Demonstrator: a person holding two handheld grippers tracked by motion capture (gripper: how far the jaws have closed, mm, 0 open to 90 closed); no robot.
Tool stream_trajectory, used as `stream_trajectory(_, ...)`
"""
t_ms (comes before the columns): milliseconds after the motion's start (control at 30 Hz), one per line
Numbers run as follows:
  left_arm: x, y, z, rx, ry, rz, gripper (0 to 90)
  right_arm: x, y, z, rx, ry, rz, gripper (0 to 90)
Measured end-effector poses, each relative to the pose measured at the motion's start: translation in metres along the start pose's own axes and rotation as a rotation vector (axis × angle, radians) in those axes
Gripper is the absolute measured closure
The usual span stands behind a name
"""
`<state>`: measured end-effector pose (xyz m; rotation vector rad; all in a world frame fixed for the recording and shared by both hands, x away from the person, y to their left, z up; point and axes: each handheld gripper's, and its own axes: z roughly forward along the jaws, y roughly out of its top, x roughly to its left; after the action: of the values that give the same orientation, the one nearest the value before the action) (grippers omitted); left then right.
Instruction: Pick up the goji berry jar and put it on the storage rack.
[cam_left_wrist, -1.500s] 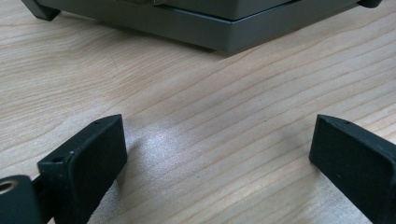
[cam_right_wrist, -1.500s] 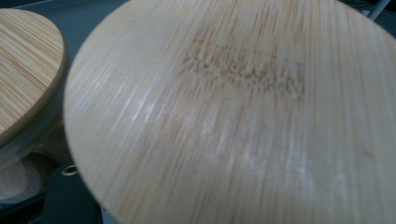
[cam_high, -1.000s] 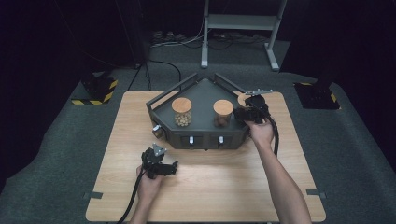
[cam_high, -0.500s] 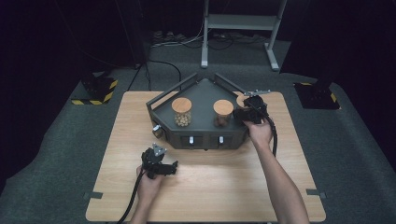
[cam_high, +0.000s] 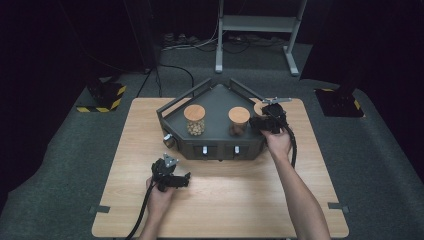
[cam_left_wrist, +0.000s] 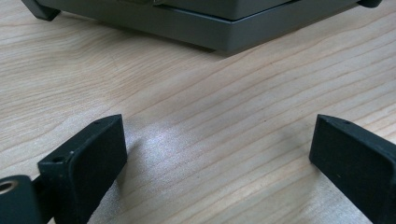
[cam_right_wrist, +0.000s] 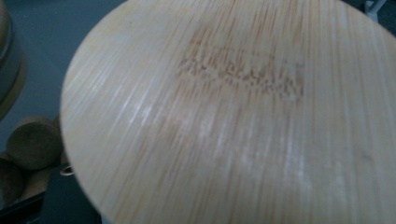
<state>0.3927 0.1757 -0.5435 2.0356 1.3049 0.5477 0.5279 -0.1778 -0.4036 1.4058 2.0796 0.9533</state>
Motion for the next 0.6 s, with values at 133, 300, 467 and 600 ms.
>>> stream_trajectory(133,0.0,0.0,0.0,0.0,0.0,0.0,4.1,-0.003,0.0,0.0,-0.001,0.032,0.025,15.4)
stream_trajectory(300,0.0,0.0,0.0,0.001,0.0,0.001,4.1,-0.001,-0.001,-0.001,0.024,0.016,0.005,10.4)
stream_trajectory(467,0.0,0.0,0.0,0.001,0.0,0.001,4.1,-0.001,-0.001,-0.005,0.013,0.023,0.005,9.9)
stream_trajectory(600,0.0,0.0,0.0,0.0,0.0,0.002,4.1,0.001,-0.001,-0.01,0.002,0.009,-0.007,10.2)
